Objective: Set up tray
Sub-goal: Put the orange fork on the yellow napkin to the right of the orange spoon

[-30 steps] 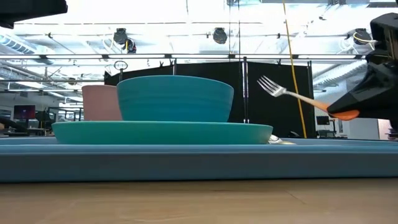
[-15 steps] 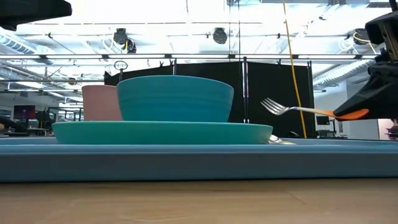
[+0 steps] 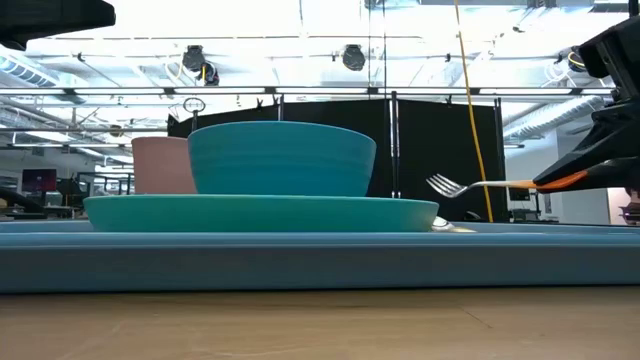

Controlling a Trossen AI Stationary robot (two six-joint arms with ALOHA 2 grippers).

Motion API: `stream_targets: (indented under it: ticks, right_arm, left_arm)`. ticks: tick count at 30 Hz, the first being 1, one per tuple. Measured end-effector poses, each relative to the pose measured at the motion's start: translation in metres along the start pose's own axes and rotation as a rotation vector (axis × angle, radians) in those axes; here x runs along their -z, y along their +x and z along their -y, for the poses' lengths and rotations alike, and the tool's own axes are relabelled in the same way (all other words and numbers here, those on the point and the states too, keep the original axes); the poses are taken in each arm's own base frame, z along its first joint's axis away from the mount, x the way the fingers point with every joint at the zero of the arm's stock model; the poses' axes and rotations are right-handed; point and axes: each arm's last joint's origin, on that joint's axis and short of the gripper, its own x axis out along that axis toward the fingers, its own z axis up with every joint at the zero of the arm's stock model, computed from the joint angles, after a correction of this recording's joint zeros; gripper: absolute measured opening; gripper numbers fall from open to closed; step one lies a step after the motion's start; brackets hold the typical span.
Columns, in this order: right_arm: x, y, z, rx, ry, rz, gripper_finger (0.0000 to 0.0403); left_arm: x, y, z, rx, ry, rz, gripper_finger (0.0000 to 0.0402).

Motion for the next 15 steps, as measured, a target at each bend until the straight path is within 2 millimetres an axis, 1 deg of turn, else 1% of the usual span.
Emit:
stream_targets:
  ticks: [7, 15]
  right_arm:
    - [0.0051, 0.0028, 0.0023, -0.011, 0.094, -0.011, 0.0]
    - [0.0071, 0.0044, 0.0041, -0.007, 0.114, -0.023, 0.0]
  left_arm:
    - [0.0001, 0.0, 0.0002, 0.0, -0.002, 0.0, 0.0072]
    - [0.0003, 0.0, 0.0006, 0.0, -0.008, 0.0, 0.0072]
